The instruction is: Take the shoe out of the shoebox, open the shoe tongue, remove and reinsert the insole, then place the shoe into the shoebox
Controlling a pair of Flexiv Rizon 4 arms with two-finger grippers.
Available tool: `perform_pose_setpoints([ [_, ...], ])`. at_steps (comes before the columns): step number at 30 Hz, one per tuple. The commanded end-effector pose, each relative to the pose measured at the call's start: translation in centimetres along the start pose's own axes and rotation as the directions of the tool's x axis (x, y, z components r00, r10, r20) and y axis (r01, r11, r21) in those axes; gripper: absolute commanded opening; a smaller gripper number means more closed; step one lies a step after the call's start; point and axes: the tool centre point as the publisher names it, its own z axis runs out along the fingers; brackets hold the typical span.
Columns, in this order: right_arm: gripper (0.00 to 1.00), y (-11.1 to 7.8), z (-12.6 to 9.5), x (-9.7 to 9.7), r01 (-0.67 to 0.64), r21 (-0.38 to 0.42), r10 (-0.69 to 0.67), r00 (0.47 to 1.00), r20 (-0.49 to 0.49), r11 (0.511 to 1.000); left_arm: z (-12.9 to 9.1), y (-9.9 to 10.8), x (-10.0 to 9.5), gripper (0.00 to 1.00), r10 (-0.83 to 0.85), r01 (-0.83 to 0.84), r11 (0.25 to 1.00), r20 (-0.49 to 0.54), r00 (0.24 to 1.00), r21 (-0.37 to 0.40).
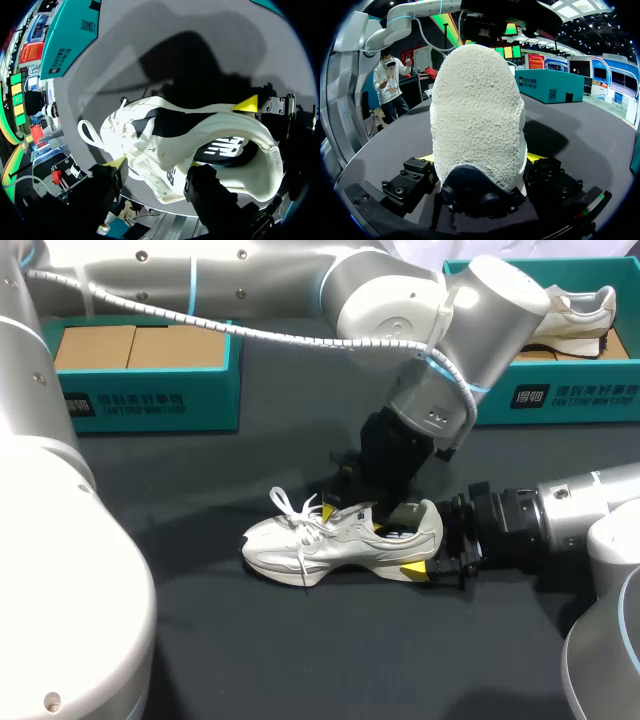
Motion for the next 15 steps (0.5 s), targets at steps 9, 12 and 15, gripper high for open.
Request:
perform_pose_setpoints([
  [9,0.00,0.0,0.1,0.1,-0.001,0.005,0.001,1.000,0.000,1.000,-1.1,0.5,-0.6,0.34,0.014,-0.012,0.999,-0.033,0.999,0.036],
  [12,0.00,0.0,0.1,0.1,-0.001,0.005,0.001,1.000,0.000,1.000,-1.2,0.7,-0.6,0.22,0.018,-0.016,0.999,-0.035,0.999,0.044],
  [15,0.00,0.0,0.1,0.1,-0.001,0.005,0.001,1.000,0.000,1.000,-1.4,0.8,-0.9,0.19,0.021,-0.018,0.998,-0.044,0.999,0.052],
])
